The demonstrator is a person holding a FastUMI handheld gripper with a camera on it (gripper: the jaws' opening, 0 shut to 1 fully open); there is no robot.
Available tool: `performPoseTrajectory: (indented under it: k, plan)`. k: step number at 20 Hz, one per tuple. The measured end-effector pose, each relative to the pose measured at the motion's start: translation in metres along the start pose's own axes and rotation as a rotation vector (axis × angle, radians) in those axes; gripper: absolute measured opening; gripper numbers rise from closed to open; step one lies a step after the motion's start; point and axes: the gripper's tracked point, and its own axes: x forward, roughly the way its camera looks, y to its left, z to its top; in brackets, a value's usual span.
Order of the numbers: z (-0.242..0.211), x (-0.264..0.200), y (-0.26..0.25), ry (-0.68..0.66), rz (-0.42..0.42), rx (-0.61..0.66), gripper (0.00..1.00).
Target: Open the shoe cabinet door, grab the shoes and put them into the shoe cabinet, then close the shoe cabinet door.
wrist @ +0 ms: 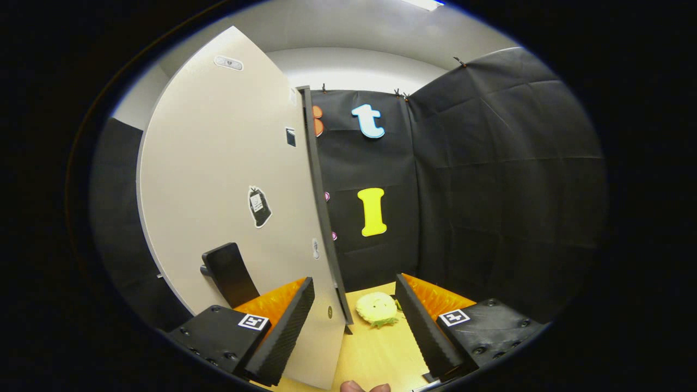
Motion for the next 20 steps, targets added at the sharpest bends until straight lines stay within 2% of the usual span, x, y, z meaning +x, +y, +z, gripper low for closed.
performPoseTrajectory:
  k: [5, 10, 14, 17, 20]
  plan:
    - [-0.013, 0.010, 0.054, 0.002, 0.051, 0.020, 0.97]
    - [-0.024, 0.030, 0.093, 0.010, 0.035, 0.036, 0.98]
    - [-0.033, 0.046, 0.134, 0.027, 0.046, 0.002, 0.97]
    - [-0.046, 0.054, 0.169, 0.053, 0.084, -0.033, 0.98]
    - [-0.051, 0.053, 0.186, 0.057, 0.104, -0.049, 0.98]
